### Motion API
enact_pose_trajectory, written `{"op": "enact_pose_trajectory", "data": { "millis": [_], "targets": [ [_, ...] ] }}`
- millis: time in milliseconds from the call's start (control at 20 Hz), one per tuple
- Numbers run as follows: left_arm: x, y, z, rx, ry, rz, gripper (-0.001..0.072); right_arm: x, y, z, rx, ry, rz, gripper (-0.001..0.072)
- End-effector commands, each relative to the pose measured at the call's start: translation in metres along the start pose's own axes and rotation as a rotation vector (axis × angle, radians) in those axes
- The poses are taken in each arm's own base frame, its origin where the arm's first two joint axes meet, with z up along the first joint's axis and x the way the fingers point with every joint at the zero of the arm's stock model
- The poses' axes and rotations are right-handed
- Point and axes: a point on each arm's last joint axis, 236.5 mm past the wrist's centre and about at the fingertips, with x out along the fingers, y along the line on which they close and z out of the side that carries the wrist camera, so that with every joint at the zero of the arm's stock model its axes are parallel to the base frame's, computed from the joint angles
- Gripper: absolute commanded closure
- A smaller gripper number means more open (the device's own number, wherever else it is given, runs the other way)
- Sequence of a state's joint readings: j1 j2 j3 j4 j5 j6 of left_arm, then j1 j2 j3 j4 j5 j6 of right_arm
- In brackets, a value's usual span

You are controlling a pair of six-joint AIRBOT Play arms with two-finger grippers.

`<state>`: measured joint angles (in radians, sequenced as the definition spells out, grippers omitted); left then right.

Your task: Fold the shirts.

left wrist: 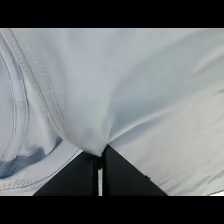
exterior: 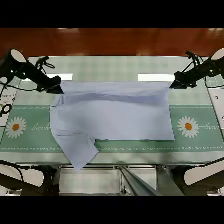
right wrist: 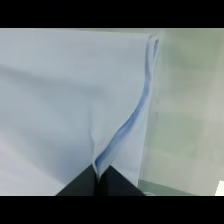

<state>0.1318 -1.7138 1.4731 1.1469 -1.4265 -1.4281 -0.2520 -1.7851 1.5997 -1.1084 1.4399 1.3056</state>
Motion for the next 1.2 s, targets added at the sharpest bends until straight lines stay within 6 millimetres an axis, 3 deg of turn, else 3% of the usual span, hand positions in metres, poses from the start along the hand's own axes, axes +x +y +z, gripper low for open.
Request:
{"op": "enact_pose_trajectory", "data": {
  "millis": [0,250,600,650,750,850,1000,1150],
  "targets": [
    [0.018,0.013,-0.032,-0.027,0.111,-0.019,0.0688,0.012,-0.009,-0.019,0.02,0.067,-0.017,0.0689],
    [0.015,0.024,-0.03,-0.045,0.096,-0.023,0.0688,0.017,-0.032,-0.033,0.059,0.114,-0.102,0.0689],
    [0.013,0.026,-0.033,-0.054,0.11,-0.028,0.0686,0.017,-0.03,-0.034,0.064,0.116,-0.095,0.0689],
    [0.013,0.026,-0.033,-0.075,0.11,-0.026,0.0625,0.017,-0.026,-0.032,0.066,0.11,-0.08,0.0664],
    [0.012,0.025,-0.034,-0.107,0.114,-0.026,0.0198,0.018,-0.015,-0.034,0.075,0.119,-0.039,0.0292],
    [0.004,0.023,-0.04,-0.113,0.131,-0.03,0.02,0.013,-0.012,-0.048,0.082,0.177,-0.026,0.0299],
    [-0.03,0.025,-0.044,-0.118,0.056,-0.022,0.02,-0.02,-0.037,-0.065,0.181,0.17,-0.109,0.0307],
    [-0.049,0.048,-0.073,-0.218,-0.081,-0.012,0.02,-0.038,-0.057,-0.092,0.272,0.025,-0.133,0.0307]
  ]
}}
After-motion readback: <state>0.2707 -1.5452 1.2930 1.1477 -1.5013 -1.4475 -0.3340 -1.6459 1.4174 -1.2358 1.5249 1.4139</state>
